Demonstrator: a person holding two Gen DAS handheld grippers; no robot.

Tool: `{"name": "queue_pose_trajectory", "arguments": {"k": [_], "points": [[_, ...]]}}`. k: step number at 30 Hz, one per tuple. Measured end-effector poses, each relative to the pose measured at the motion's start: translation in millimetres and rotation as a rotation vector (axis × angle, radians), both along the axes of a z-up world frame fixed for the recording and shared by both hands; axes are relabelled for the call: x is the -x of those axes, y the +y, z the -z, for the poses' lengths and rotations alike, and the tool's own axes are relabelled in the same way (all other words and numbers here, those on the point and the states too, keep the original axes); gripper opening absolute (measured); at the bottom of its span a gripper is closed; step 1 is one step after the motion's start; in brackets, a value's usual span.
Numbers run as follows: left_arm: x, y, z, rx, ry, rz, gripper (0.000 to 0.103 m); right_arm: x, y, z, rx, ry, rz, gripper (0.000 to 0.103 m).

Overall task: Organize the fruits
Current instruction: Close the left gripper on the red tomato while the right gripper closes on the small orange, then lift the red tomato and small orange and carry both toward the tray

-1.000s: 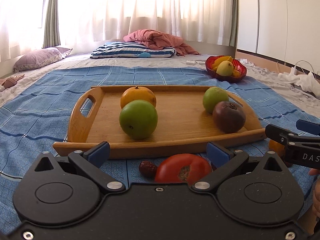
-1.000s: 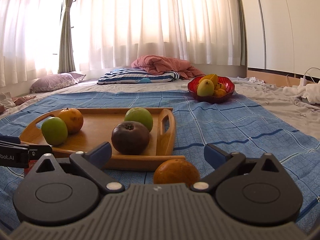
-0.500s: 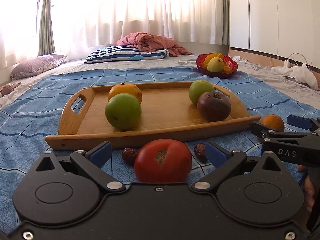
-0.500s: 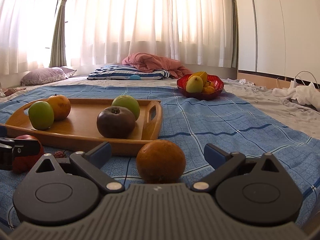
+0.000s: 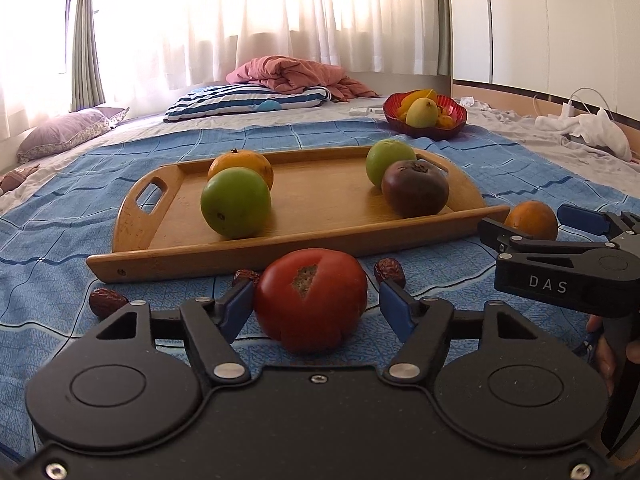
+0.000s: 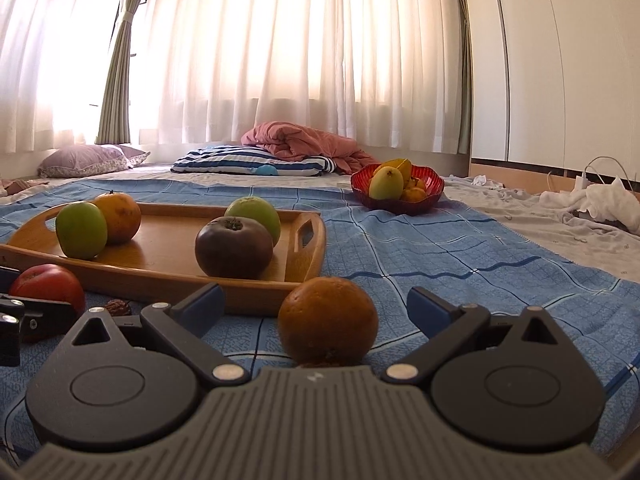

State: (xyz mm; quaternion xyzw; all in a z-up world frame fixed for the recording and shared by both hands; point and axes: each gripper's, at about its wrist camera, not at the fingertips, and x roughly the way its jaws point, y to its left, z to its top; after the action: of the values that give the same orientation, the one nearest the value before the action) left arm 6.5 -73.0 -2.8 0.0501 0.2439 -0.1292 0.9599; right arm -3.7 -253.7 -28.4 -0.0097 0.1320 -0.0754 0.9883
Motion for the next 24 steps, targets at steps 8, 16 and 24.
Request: {"name": "queue_pose_trajectory", "arguments": {"k": [8, 16, 24], "points": [[-7.5, 6.0, 2.2, 0.034, 0.063, -0.022, 0.061, -0.8, 2.3, -1.8, -0.03, 0.06, -0.004, 0.088], [-7.7, 7.2, 1.7, 0.034, 0.065, -0.013, 0.06, -1.5, -0.6, -2.2, -0.053, 0.102, 0.024, 0.082], [-7.1, 8.0, 0.7, 0.039, 0.071, -0.012, 0.06, -3.3, 0.5, -3.1, -0.04, 0.132, 0.029, 0.075]]}}
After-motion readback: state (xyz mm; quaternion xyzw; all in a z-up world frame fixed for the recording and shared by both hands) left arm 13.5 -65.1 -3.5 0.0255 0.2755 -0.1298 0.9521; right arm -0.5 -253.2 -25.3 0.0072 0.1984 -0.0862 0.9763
